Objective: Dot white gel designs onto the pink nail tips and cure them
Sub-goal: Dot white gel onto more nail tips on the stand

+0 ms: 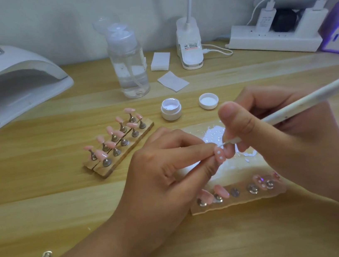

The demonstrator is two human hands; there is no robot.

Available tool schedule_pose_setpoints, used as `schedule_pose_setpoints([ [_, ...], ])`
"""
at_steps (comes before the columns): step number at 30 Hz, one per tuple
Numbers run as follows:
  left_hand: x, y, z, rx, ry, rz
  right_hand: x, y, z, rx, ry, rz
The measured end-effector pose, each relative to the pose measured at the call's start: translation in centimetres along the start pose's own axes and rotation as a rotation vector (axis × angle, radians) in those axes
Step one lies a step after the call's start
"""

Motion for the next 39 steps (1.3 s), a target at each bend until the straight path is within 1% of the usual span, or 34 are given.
schedule_pose_setpoints([
  [9, 0.0, 0.0, -0.4, 0.059, -0.05, -0.012, 0.0, 0.0, 0.1, -0.02, 0.03, -0.024],
  [16, 0.0, 0.0, -0.5, 0.043, -0.02, -0.011, 0.0, 0.0, 0.1, -0.022, 0.029, -0.025],
  [20, 0.0, -0.1, -0.5, 0.085, -0.05, -0.004, 0.0, 0.0, 0.1, -0.024, 0.024, -0.025],
  [27, 0.1, 0.0, -0.2, 0.091, -0.051, -0.006, 0.0, -0.1, 0.1, -0.013, 0.028, -0.039],
  [31, 0.1, 0.0, -0.1, 0.064, -0.014, -0.009, 0.1, 0.0, 0.1, -0.014, 0.048, -0.036],
  [35, 0.0, 0.0, 0.0, -0.038, 0.059, 0.002, 0.5, 0.3, 0.1, 0.054, 0.011, 0.028],
  [37, -0.1, -0.2, 0.0, -0.089, 0.099, 0.0, 1.1, 0.6, -0.4, 0.081, 0.024, 0.078],
  [39, -0.1, -0.1, -0.1, -0.102, 0.108, -0.002, 2.0, 1.2, -1.2, 0.06, 0.062, 0.127],
])
Point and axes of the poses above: each hand's wrist, its own x-axis towards the middle knuckle, its own y-axis out of the back of the hand, z = x × y, the point moved 1 cm from there along x, towards the middle knuckle, and after that the axes turned 11 degrees about z, right-handed, at the moved point
